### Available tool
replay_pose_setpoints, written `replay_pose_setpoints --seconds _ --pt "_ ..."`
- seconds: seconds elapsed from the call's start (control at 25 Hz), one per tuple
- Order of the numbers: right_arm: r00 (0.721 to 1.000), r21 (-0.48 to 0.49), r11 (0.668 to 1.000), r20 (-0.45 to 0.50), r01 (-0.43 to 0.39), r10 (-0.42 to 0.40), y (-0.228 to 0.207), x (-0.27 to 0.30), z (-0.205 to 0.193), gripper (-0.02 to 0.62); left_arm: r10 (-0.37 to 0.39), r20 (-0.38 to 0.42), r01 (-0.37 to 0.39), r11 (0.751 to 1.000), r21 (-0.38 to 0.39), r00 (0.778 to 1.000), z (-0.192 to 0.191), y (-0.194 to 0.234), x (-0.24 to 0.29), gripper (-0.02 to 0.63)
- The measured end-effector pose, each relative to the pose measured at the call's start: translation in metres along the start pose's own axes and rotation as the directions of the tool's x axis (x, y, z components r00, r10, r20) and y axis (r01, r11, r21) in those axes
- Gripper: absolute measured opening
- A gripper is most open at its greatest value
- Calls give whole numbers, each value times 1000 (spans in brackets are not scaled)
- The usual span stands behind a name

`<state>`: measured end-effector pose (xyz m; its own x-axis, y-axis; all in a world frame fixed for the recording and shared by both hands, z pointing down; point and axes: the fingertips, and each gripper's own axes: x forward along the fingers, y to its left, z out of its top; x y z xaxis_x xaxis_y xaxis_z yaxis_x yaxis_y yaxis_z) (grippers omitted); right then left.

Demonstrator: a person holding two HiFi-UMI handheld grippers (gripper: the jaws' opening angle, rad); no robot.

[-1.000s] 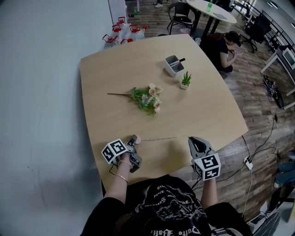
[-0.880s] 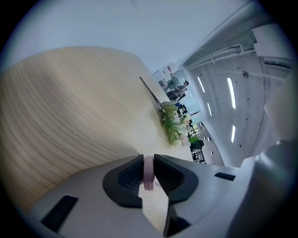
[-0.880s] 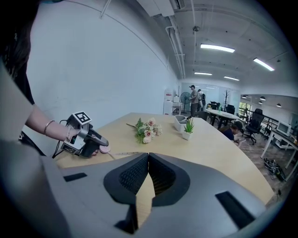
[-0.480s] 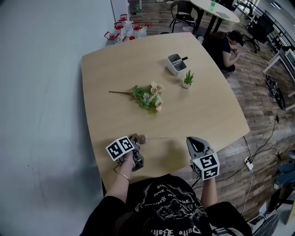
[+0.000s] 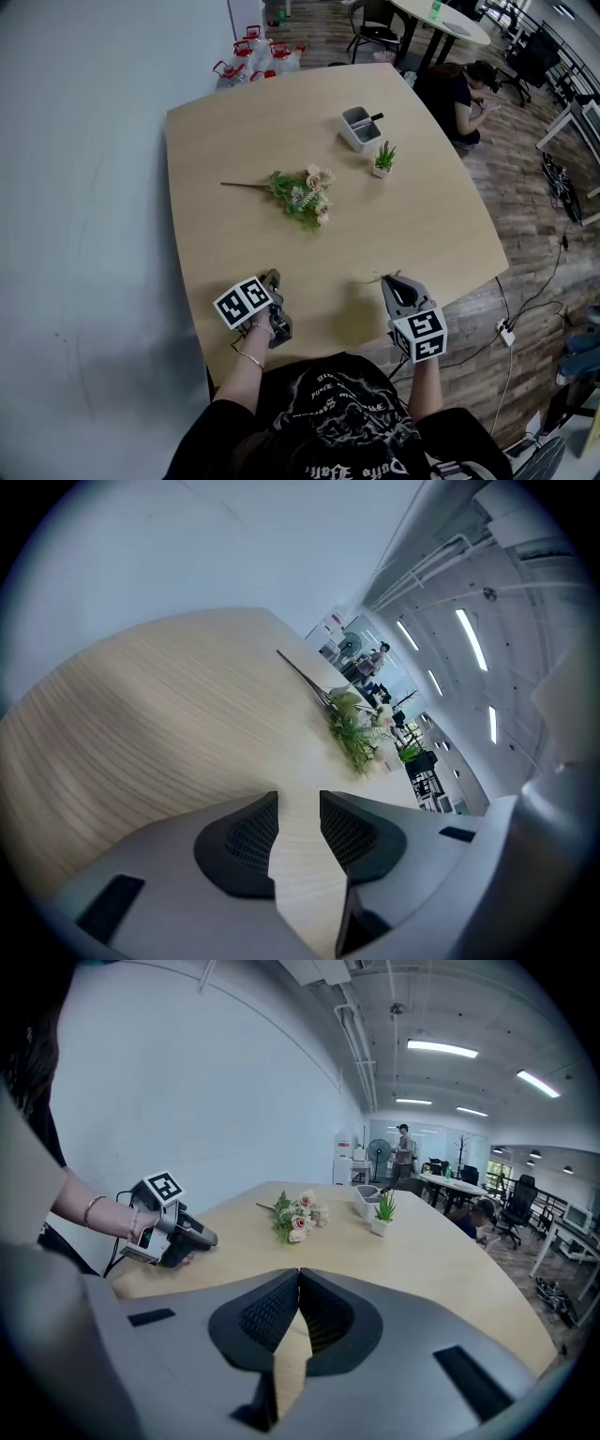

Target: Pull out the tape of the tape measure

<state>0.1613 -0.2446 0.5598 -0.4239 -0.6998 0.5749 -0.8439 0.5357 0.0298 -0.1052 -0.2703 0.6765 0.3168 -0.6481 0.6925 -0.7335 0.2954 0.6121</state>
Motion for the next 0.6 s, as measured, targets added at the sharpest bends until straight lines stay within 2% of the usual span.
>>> replay_pose_setpoints --seconds 0.32,0.6 --pt "999 25 999 0 37 -37 -16 -7 -3 17 -32 40 32 999 -3 999 3 -9 -9 141" --pt "986 69 985 -59 160 -156 -74 -27 -23 17 -20 72 21 999 -24 997 6 1 -17 141"
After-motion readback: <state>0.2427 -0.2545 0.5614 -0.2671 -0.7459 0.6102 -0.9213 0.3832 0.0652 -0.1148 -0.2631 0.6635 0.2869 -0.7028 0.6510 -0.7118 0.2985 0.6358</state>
